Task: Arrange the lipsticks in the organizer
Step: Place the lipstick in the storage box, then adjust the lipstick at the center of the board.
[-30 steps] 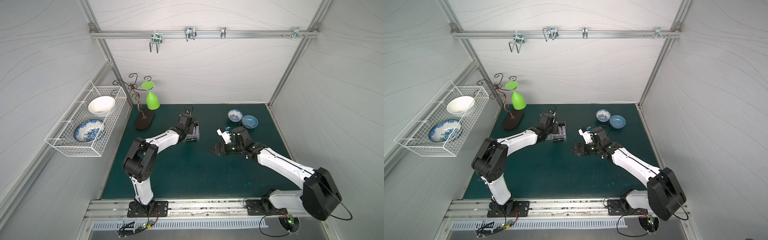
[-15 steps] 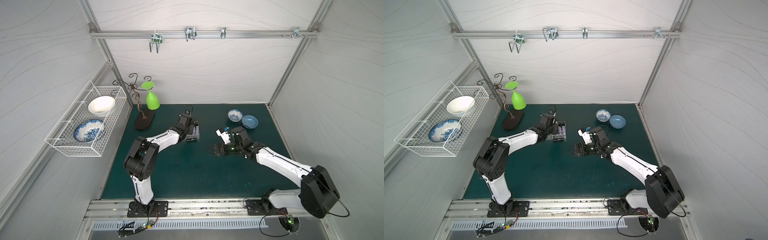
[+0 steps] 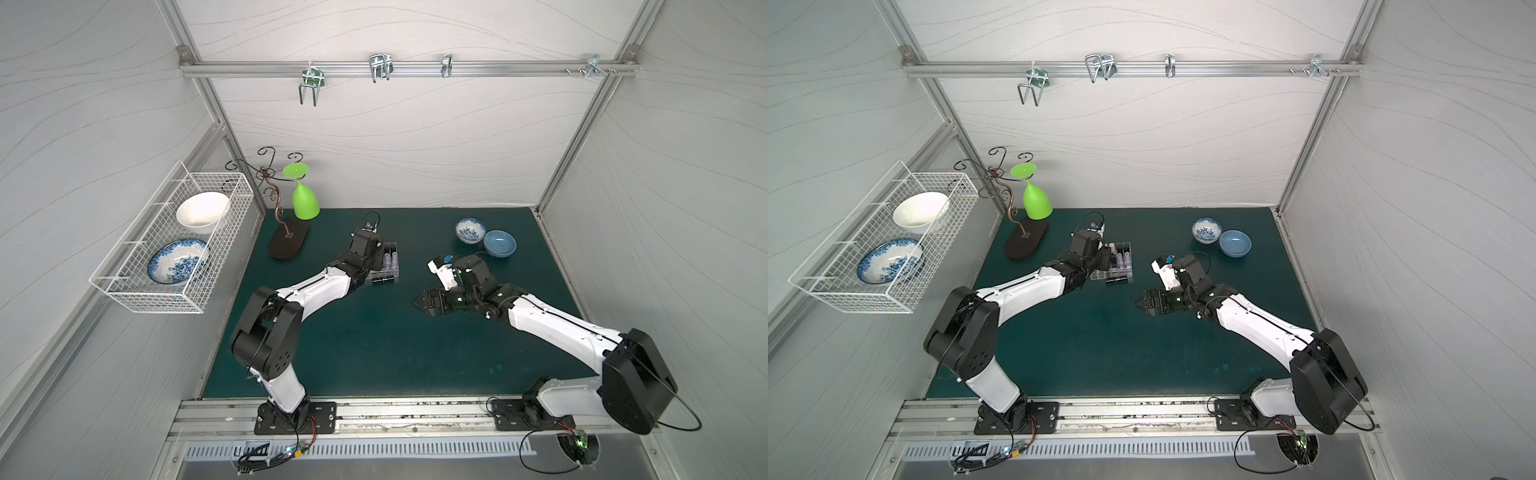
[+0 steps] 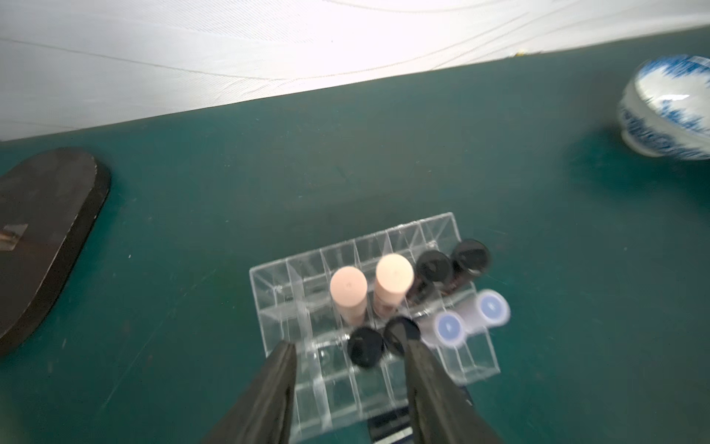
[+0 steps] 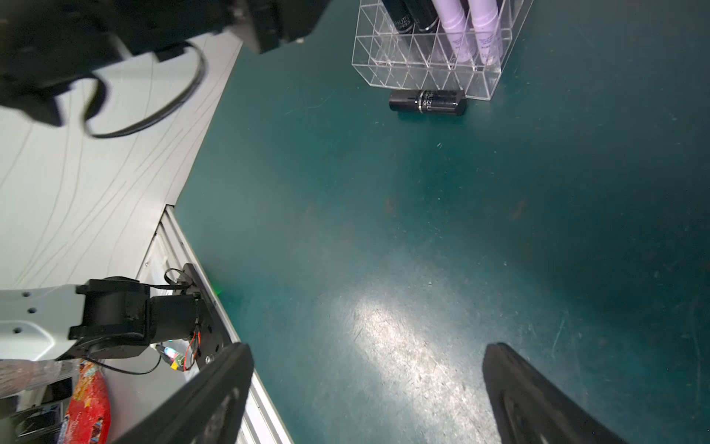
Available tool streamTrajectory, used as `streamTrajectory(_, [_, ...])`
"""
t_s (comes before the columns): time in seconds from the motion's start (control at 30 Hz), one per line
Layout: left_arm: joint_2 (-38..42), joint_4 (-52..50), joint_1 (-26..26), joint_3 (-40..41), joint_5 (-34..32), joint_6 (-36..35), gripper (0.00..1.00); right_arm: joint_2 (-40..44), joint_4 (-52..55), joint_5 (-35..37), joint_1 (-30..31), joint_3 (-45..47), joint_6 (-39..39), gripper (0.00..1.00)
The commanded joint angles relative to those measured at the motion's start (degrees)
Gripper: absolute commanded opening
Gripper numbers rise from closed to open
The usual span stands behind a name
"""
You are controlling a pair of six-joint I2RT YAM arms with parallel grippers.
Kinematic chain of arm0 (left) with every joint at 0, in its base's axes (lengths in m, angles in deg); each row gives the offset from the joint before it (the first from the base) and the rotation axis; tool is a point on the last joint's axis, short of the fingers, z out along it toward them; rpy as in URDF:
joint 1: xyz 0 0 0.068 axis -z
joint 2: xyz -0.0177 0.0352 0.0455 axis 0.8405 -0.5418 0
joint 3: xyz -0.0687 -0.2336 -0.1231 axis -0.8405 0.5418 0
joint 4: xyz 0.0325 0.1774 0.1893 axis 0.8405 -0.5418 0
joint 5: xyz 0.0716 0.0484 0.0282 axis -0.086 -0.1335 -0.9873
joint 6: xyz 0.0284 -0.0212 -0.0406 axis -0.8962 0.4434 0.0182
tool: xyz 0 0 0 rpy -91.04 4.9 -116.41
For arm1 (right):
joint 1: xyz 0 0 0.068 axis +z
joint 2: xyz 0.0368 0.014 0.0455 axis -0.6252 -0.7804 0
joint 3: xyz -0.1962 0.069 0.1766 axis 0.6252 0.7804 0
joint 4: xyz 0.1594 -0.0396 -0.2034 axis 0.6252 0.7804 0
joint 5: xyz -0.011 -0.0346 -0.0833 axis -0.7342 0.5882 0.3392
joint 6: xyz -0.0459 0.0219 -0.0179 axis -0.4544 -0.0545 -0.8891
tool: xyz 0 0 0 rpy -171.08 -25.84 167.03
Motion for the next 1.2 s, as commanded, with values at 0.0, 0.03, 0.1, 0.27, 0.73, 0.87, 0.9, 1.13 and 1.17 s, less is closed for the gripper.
streamTrajectory(0.0, [6.8,-2.9,1.2,2.9,1.1,4.7,0.49,0.2,-0.2,2.9,0.4,0.1,0.1,0.96])
streamTrajectory(0.03, [8.8,-4.2,1.6,4.1,2.1,5.8,0.48,0.4,-0.4,3.4,0.5,0.4,0.3,0.96])
streamTrajectory(0.1, [11.6,-6.5,2.5,5.8,3.5,7.8,0.47,0.4,-0.8,4.2,0.8,1.0,0.6,0.95])
streamTrajectory(0.27, [15.2,-10.2,4.3,9.9,9.3,14.7,0.47,0.4,-2.2,5.5,0.8,2.9,1.1,0.95])
streamTrajectory(0.73, [4.2,-13.6,6.5,6.9,15.0,19.5,0.92,-1.8,-2.6,7.0,0.8,2.8,-0.3,0.96])
streamTrajectory(0.87, [-1.5,-16.0,6.5,1.9,14.7,16.8,1.0,-1.9,-2.7,7.1,0.8,2.9,-0.2,0.97])
streamTrajectory(0.9, [-2.5,-16.4,6.5,1.0,14.2,16.2,1.0,-2.0,-2.7,6.9,0.8,2.9,-0.2,0.97])
streamTrajectory(1.13, [-6.5,-18.0,6.3,-2.6,10.7,14.0,1.0,-2.4,-3.0,6.5,0.8,2.7,-0.3,0.98])
streamTrajectory(1.17, [-7.2,-19.0,6.2,-3.5,10.1,13.4,1.0,-2.6,-3.1,6.5,0.8,2.8,-0.4,0.98])
